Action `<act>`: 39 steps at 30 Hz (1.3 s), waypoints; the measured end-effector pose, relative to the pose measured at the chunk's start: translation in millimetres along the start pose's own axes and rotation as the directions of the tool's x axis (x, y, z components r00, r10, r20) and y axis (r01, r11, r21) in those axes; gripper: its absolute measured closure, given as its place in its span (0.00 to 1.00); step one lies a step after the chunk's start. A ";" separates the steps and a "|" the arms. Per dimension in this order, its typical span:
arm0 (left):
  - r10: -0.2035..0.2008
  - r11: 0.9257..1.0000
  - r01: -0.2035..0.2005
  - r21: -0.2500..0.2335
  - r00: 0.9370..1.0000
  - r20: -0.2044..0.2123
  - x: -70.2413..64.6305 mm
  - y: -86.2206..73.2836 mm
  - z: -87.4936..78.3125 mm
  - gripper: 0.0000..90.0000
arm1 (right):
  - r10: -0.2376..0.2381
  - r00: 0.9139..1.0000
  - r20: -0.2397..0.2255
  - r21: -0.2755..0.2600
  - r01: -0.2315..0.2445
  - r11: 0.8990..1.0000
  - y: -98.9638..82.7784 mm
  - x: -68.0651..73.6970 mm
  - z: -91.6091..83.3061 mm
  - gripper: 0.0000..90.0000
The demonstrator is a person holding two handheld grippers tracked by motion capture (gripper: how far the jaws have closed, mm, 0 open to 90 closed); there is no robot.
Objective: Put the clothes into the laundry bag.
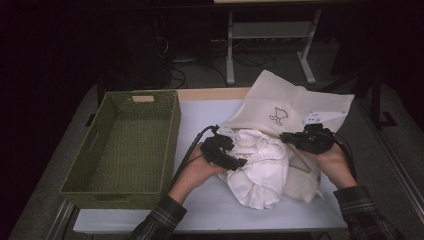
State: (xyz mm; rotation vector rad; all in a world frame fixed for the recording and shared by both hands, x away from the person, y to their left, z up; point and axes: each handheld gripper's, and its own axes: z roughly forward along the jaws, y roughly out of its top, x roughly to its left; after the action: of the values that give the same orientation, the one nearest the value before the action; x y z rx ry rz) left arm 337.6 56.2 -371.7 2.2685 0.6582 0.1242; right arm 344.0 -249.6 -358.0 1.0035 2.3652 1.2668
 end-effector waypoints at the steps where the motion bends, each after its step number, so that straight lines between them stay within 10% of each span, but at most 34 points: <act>1: -0.001 1.000 0.001 0.002 1.000 -0.013 0.5 -3.0 -1.2 0.29 | 0.000 1.000 0.000 -0.001 0.000 1.000 0.0 0.0 0.0 0.96; 11: -0.071 0.997 0.074 0.030 0.993 -0.092 10.6 -25.2 1.9 0.22 | -0.001 1.000 0.000 -0.002 0.001 1.000 0.0 -0.7 -0.1 0.95; 30: -0.101 0.992 0.104 0.064 0.993 -0.055 20.4 -40.1 18.5 0.54 | 0.044 0.999 0.015 0.033 -0.044 0.998 -33.4 -5.7 -36.2 0.53; 39: -0.059 0.998 0.059 0.014 0.998 -0.009 15.6 -35.8 13.1 0.91 | 0.033 0.999 0.032 0.085 -0.035 0.996 -47.8 -4.7 -34.7 0.92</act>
State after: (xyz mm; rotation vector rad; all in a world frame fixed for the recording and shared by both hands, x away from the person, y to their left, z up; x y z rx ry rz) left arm 339.7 76.2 -407.7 2.2606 0.7322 0.1016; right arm 307.7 -292.3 -377.2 1.0851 2.4067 1.1627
